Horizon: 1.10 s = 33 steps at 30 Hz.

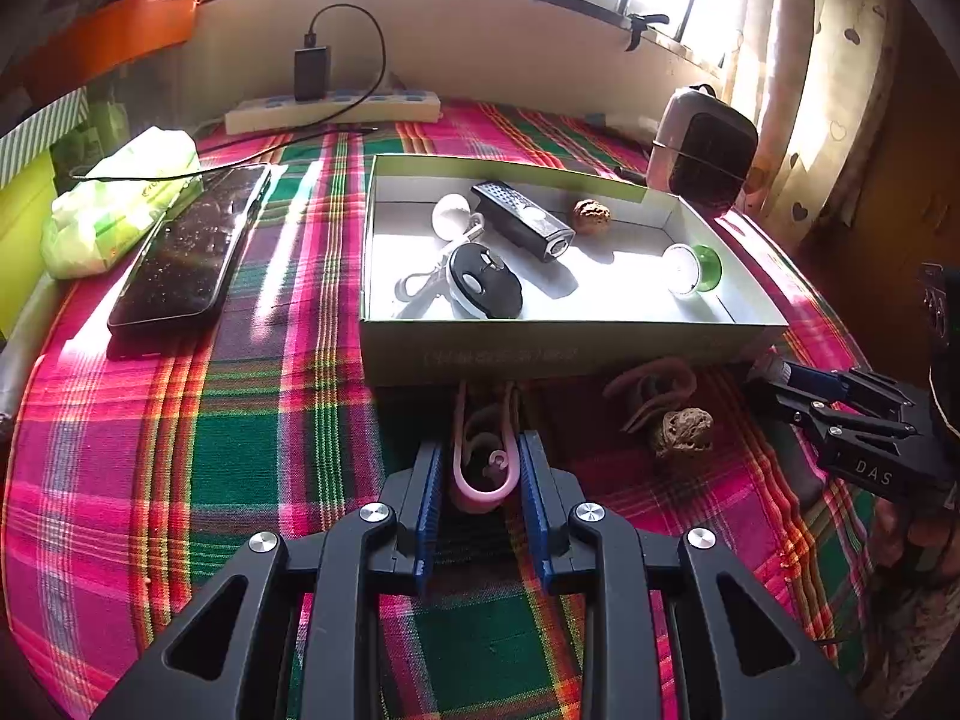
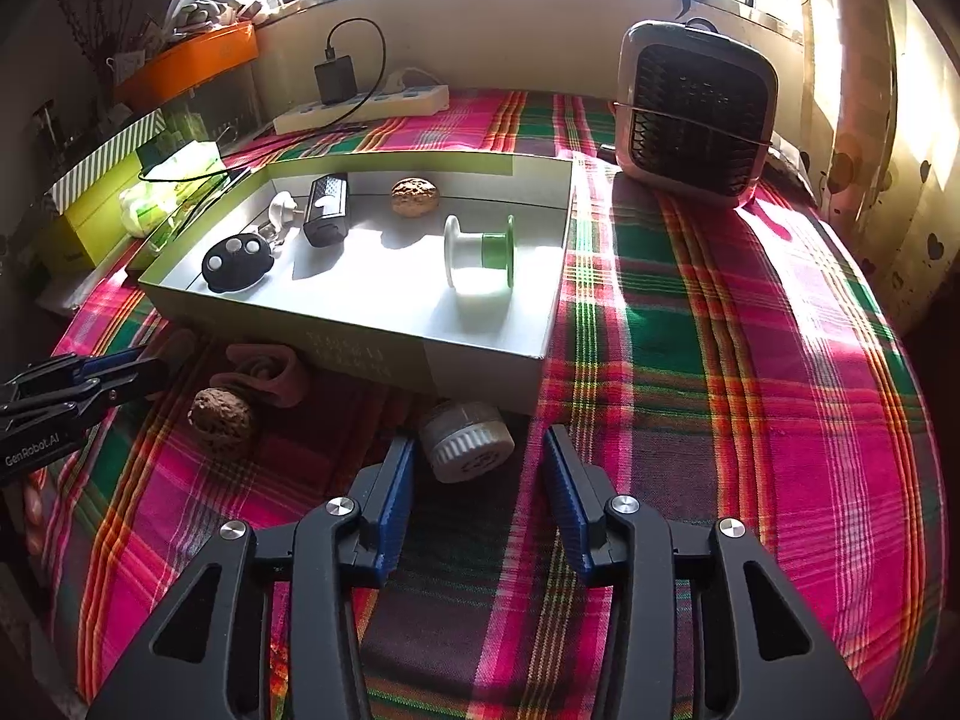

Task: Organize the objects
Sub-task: 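Close left tool on the pink cable while right tool closes on the white jar, then lift the pink cable with left tool while right tool carries the white jar toward the box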

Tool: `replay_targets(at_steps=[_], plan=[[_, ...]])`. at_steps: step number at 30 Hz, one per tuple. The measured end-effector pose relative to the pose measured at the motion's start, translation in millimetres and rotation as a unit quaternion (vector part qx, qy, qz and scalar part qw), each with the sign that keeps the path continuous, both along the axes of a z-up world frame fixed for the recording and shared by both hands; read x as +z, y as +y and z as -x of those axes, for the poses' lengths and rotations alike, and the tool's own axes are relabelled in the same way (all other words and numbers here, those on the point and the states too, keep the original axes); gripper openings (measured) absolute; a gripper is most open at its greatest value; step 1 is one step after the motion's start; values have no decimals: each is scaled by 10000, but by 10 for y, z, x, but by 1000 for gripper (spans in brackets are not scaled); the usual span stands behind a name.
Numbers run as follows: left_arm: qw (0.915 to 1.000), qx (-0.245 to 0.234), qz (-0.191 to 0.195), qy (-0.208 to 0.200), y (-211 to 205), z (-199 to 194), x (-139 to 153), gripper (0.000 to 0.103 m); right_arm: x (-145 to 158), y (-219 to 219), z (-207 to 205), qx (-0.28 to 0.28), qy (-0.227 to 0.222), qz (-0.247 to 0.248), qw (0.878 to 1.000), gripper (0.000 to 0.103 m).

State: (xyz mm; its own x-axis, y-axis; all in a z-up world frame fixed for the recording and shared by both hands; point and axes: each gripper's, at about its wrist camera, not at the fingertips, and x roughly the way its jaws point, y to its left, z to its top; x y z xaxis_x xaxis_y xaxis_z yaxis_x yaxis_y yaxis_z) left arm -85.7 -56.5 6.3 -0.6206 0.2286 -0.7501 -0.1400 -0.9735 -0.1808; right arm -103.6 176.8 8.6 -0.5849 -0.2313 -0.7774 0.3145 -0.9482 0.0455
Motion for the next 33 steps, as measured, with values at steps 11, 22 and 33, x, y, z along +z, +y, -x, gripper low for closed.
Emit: replay_targets(at_steps=[11, 22, 33], plan=[[10000, 33, 49, 5, 17, 2, -1, 21, 3, 51, -12, -28, -25, 167, 9999, 31], [10000, 39, 40, 4, 9, 6, 0, 21, 12, 100, -37, -52, -24, 275, 9996, 31], [10000, 39, 51, 5, 8, 6, 5, 21, 8, 102, -56, -41, -37, 289, 9996, 31]])
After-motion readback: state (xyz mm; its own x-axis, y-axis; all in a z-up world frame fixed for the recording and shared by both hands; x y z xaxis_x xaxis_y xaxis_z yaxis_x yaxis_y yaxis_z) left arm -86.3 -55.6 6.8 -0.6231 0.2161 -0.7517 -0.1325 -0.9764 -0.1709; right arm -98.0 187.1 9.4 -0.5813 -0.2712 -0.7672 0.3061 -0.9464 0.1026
